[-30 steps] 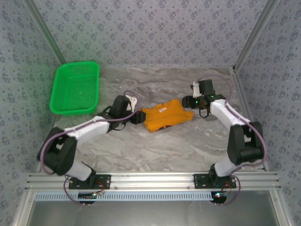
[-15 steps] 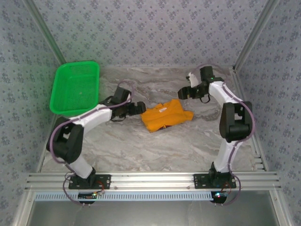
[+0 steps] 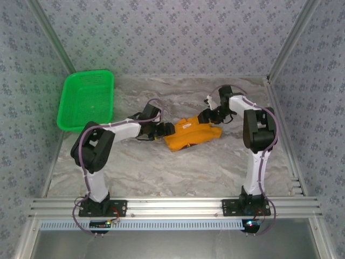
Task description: Fold the inside-out t-shirt
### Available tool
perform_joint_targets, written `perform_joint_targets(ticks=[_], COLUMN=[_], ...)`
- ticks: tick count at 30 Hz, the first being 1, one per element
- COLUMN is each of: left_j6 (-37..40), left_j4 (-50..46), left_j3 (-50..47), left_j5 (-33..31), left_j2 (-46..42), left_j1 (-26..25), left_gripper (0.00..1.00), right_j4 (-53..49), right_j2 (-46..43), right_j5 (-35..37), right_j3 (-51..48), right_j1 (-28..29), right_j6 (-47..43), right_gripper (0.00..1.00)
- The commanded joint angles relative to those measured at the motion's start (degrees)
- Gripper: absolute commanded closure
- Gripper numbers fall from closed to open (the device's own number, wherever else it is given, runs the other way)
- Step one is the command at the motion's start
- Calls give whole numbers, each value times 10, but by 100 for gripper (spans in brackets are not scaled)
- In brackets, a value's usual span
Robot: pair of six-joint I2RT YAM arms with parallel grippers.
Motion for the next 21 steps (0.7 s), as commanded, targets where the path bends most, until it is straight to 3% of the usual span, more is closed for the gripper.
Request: perform_joint_targets(ticks=[1,4,6,10,13,14,16,20,21], left_j6=[0,5,6,4,7,6,4,-10,-15], left_j4=[49,77,85,107,106,106,108,117,118], left_j3=[19,32,50,105,180,207,261,318,321], left_j5=[55,82,102,138,156,157,153,135,131], left_j2=[40,50,61,93,140,156,190,218,216], left_j1=[-13,-17,-18,-21,-26,-28,-32,-19,-11], left_gripper=[32,44,53,64,65,61,36,11,8], right_j4=[-20,-23,-3,22,5,-5,-24,-51,-58], right_j2=[13,5,-12,-59,-63,-59,-40,22,41], right_j5=[-32,-60,-73,-50,-36,-34,-18,-6,-5], right_j3=[-5,-7,-18,-21,14,30,72,159,185], right_j1=[-4,-11,-27,-71,-113,-126,-156,-214,-227], right_j6=[2,5,24,47,44,40,31,26,23], right_gripper=[57,81,89,92,94,94,94,94,94])
